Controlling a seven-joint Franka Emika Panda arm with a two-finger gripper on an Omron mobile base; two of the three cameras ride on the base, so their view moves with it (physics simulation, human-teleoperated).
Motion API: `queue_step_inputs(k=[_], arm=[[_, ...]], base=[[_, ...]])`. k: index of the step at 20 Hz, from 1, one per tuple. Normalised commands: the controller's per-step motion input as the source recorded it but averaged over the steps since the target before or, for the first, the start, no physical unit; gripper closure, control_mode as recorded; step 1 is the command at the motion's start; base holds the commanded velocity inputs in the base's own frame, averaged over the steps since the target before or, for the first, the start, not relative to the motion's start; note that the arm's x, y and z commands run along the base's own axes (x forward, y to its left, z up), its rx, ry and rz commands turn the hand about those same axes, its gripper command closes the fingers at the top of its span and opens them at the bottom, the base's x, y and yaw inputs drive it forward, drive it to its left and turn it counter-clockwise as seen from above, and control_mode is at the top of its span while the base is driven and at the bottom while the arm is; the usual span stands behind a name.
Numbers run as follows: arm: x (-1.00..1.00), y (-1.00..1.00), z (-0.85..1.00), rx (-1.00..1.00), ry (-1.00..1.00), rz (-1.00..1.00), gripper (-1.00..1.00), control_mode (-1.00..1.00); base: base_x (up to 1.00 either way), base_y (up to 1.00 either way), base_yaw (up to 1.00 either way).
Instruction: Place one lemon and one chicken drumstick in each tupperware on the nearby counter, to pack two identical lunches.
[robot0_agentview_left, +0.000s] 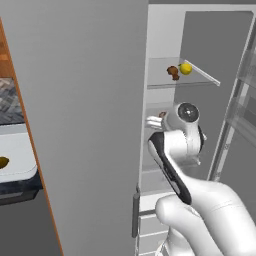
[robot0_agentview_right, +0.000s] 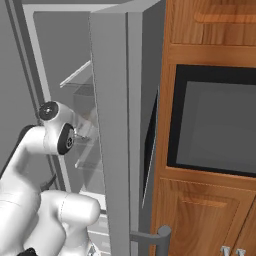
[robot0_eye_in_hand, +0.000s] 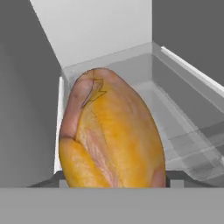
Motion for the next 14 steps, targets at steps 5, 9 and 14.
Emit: queue_step_inputs(k=[5, 9, 14], arm=[[-1.0, 0.01, 1.0, 0.28, 0.02, -0.27, 1.0, -1.0], [-1.0, 0.0, 1.0, 0.31, 0.14, -0.17, 1.0, -1.0], [-0.84, 0.0, 0.81, 0.29, 0.35, -0.02, 1.0, -1.0]], base=[[0.0, 0.0, 0.0], [0.0, 0.0, 0.0], [0.0, 0.0, 0.0]])
